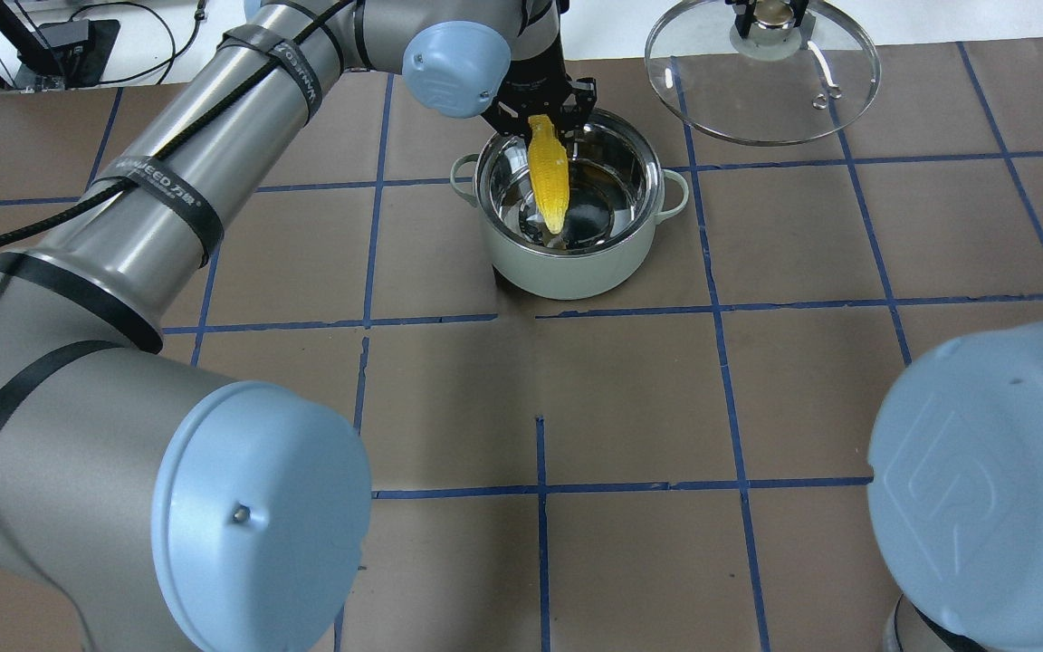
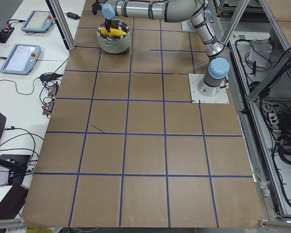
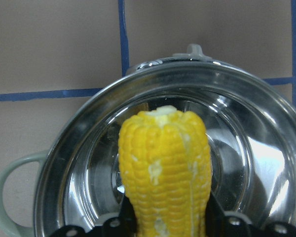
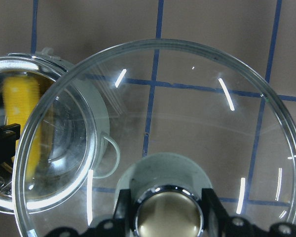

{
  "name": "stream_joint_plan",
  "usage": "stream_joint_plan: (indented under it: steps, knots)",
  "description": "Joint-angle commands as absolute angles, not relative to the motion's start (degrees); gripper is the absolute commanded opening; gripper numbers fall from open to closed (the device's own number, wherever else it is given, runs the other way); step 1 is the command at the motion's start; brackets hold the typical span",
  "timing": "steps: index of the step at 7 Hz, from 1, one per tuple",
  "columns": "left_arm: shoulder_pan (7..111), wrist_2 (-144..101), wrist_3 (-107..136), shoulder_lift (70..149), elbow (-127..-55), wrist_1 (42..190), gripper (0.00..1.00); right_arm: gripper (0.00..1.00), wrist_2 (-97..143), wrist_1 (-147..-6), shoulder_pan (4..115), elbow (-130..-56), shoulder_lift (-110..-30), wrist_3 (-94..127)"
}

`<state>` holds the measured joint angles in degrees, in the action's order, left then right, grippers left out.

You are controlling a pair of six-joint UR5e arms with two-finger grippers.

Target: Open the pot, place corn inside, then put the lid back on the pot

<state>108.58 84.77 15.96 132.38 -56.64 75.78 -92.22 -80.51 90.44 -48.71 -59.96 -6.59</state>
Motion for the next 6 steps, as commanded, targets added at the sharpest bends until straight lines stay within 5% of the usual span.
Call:
stream_joint_plan:
  steps: [1,4,6]
  knots:
    - [107.8,84.8,15.3,130.6,-56.8,76.7,1.00,0.07,-92.3,-80.6,90.4,-48.9,-59.9,-6.6]
    - [99.7,85.7,6.7,121.2,-58.3,90.5,1.00,0.07,-91.7,-80.5,90.7,-48.9,-59.9,-6.7]
    - [96.2,92.1,2.9,113.1,-65.5,91.8,1.00,0.07,-91.9,-81.3,93.8,-49.1,-60.0,-6.6]
